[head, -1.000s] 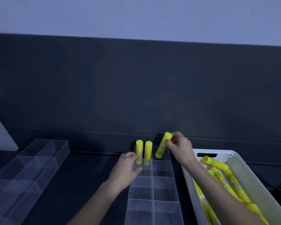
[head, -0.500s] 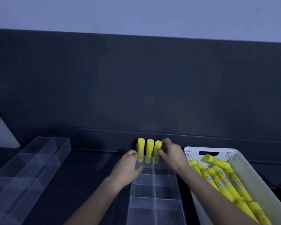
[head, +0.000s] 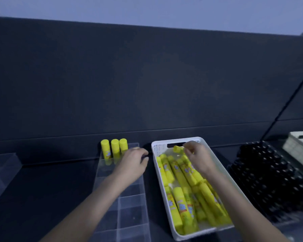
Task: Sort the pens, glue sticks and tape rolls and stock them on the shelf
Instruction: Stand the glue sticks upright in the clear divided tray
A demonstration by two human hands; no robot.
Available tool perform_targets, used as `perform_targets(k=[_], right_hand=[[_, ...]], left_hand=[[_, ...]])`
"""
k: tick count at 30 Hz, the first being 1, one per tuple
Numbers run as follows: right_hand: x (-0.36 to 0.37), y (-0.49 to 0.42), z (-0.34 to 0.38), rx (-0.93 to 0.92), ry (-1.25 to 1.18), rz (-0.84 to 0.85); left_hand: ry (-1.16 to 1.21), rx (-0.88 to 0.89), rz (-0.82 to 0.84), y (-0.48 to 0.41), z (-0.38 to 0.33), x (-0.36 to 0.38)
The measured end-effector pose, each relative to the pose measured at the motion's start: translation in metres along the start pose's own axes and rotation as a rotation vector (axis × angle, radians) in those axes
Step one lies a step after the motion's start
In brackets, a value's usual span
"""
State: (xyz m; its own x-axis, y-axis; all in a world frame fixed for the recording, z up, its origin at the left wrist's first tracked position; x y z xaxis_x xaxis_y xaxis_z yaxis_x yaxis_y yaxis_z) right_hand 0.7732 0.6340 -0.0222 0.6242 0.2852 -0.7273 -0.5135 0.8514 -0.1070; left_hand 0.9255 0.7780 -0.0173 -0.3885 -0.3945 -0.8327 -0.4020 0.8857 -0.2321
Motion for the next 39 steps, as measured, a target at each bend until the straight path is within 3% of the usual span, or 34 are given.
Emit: perform_targets(k=[5,10,16,18,20,23,28,31,34,36,39], right_hand=[[-0.019,-0.008,-0.037,0.072,0.118,0.062],[0.006,-0.035,-0.039,-0.006,0.274,0.272],[0.023,-0.048,-0.045,-0.081,0.484,0.328],[0.017,-0.047,-0.044,-0.107,0.445,0.273],[0.006,-0.042,-0.043,-0.101,0.251,0.202],[-0.013,-0.028,-0.043,-0.040,-0.094,0.151],[-0.030,-0.003,-0.050,0.025,-0.218,0.155],[-0.033,0.008,-0.050,0.150,-0.460,0.207],[-0.033,0.018,-0.046,0.281,-0.811,0.296],[-0.034,0.023,-0.043,0.322,-0.903,0.313],[-0.033,0.024,-0.033,0.344,-0.976,0.314]], left_hand=[[-0.080,-0.002,0.165,-0.025,-0.045,0.045],[-0.399,-0.086,0.361,-0.039,-0.061,0.076],[-0.585,-0.169,0.482,-0.043,-0.067,0.101],[-0.588,-0.206,0.496,-0.044,-0.065,0.110],[-0.565,-0.202,0.476,-0.046,-0.064,0.116],[-0.365,-0.243,0.435,-0.050,-0.067,0.117],[-0.145,-0.488,0.422,-0.055,-0.065,0.118],[0.012,-0.570,0.395,-0.055,-0.063,0.115],[0.380,-0.623,0.275,-0.053,-0.056,0.105],[0.671,-0.605,0.169,-0.052,-0.056,0.094],[0.914,-0.534,0.061,-0.047,-0.054,0.062]])
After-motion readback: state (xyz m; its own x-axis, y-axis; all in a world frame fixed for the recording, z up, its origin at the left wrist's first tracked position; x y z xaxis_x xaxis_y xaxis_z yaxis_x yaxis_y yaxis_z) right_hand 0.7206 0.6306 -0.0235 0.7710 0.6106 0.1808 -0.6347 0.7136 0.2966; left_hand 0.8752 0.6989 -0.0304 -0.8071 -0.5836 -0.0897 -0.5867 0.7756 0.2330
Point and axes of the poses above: each hand's wrist, its own y-axis away from the middle knuckle, its own x-axis out of the palm, z = x × y, the point moved 4 cm from there along -y, towards the middle knuckle, and after that the axes turned 2 degrees about x, right-handed, at the moved point
